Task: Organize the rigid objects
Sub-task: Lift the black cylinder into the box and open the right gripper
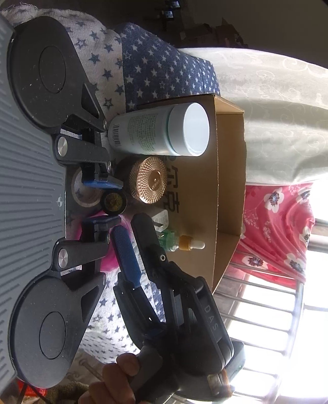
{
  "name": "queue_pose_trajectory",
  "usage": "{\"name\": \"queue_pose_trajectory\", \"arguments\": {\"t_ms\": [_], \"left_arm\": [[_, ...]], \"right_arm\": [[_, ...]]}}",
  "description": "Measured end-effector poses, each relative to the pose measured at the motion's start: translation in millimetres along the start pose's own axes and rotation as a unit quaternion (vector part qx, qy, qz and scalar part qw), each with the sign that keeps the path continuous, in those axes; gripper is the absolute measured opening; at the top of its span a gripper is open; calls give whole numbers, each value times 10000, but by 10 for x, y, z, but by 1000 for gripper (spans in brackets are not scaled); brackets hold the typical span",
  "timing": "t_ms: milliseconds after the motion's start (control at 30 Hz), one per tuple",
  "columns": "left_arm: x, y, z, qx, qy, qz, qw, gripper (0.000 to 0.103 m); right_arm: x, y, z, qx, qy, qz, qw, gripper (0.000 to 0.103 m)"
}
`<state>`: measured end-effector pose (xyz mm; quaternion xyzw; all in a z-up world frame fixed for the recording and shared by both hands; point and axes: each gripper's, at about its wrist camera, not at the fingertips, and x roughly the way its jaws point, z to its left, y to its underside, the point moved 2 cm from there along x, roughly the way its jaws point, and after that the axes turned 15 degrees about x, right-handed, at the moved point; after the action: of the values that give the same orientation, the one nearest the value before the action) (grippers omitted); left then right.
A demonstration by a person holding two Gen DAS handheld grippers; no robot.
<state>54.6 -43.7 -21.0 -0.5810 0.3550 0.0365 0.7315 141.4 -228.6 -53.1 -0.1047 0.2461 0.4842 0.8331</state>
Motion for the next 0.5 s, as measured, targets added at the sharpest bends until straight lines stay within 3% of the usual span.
{"name": "queue_pose_trajectory", "arguments": {"t_ms": [500], "left_arm": [[-124, 345, -7, -367, 437, 223, 9981, 21]], "right_arm": [[311, 176, -126, 211, 528, 318, 9979, 35]]}}
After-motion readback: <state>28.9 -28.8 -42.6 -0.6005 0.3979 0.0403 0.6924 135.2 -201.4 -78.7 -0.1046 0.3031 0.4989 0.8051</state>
